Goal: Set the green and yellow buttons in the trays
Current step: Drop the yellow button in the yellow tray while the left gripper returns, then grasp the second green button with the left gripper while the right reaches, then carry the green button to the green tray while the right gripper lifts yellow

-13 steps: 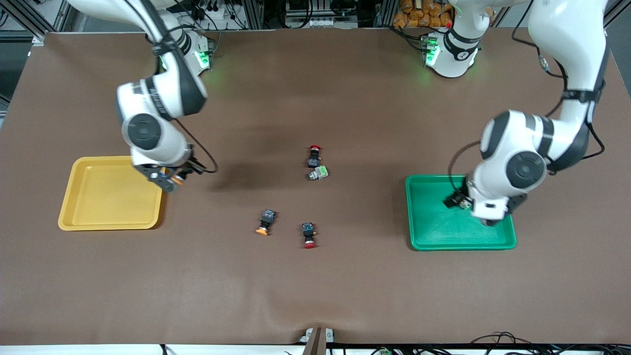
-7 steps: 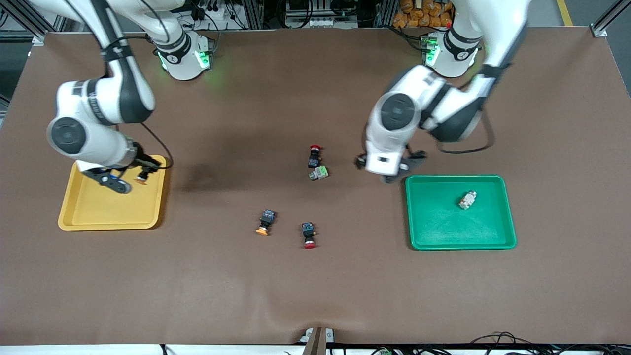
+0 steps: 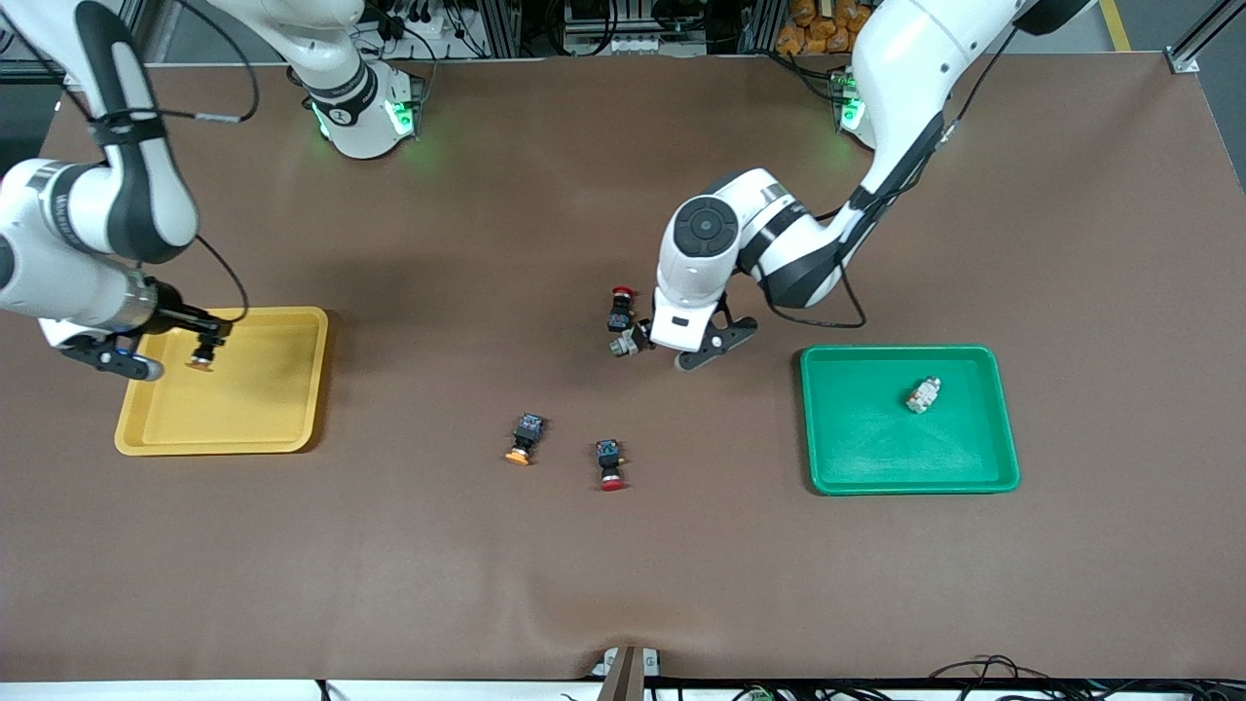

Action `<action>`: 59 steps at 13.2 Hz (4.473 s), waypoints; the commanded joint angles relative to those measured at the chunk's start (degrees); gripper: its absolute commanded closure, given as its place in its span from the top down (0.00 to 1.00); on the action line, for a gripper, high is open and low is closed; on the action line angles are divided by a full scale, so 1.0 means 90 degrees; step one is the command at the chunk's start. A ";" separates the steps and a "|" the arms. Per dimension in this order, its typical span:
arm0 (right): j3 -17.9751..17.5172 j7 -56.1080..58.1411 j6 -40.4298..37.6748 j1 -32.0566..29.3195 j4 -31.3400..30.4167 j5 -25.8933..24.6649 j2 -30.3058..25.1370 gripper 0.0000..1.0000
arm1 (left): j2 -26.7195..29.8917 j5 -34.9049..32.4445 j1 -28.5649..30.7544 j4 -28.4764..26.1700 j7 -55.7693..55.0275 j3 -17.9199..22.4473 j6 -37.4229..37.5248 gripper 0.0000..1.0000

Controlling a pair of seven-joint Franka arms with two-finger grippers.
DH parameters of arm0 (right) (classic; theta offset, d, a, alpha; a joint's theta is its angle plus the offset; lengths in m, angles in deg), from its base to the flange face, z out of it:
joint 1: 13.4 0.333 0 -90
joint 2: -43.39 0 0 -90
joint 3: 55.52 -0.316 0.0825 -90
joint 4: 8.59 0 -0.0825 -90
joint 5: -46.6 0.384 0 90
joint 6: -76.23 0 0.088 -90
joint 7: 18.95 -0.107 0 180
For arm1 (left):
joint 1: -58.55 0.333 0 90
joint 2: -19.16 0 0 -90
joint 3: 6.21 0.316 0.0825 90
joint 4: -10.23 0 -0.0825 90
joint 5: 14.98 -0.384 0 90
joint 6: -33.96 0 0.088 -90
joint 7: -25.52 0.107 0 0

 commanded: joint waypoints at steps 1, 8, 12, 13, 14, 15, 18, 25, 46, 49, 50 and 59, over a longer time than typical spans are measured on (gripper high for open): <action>-0.0140 0.0386 0.0426 -0.0357 -0.0042 -0.0059 0.0348 0.00 | -0.0398 -0.0266 -0.0383 0.0416 -0.0157 0.0042 -0.0004 1.00; -0.0160 0.1705 0.1042 -0.1099 0.0065 0.0019 0.1012 0.00 | -0.0799 -0.0656 -0.0599 0.0632 -0.0314 0.0052 -0.0043 1.00; -0.0179 0.2341 0.1423 -0.1413 0.0056 0.0281 0.1335 0.00 | -0.0994 -0.1037 -0.0677 0.0642 -0.0372 0.0062 -0.0472 1.00; -0.0179 0.2341 0.1414 -0.1403 0.0056 0.0321 0.1345 0.06 | -0.1092 -0.1047 -0.0696 0.0749 -0.0362 0.0071 -0.0541 1.00; -0.0189 0.2341 0.1414 -0.1413 0.0056 0.0322 0.1384 0.20 | -0.1199 -0.1095 -0.0764 0.0827 -0.0372 0.0071 -0.0541 1.00; -0.0189 0.2341 0.1414 -0.1413 0.0056 0.0312 0.1384 0.29 | -0.1248 -0.1096 -0.0813 0.0837 -0.0382 0.0081 -0.0551 1.00; -0.0189 0.2312 0.1345 -0.1364 0.0065 0.0322 0.1374 0.63 | -0.1317 -0.1115 -0.0960 0.0877 -0.0392 0.0257 -0.0561 1.00; -0.0209 0.2225 -0.1073 -0.1062 0.1480 0.0410 0.1199 0.64 | -0.1464 -0.1115 -0.0980 0.1013 -0.0431 0.0345 -0.0649 1.00; -0.0189 -0.3596 -0.0357 0.3556 0.4196 0.1679 0.2623 0.79 | 0.0067 -0.0979 0.0550 0.0421 0.1091 0.0131 0.1011 0.00; -0.0150 -0.4307 0.0513 0.4172 0.4206 0.1505 0.3101 0.79 | 0.0167 -0.0900 0.1993 0.0047 0.1482 -0.0502 0.1011 0.00; -0.0150 -0.4406 0.0592 0.4280 0.4206 0.1378 0.3248 0.79 | 0.0138 -0.0891 0.2472 -0.0011 0.1561 -0.0756 0.1011 0.00; -0.0150 -0.4524 0.1551 0.4603 0.4362 0.0742 0.4314 0.01 | -0.0204 -0.1386 0.3726 -0.0841 0.1601 -0.0827 0.0338 0.00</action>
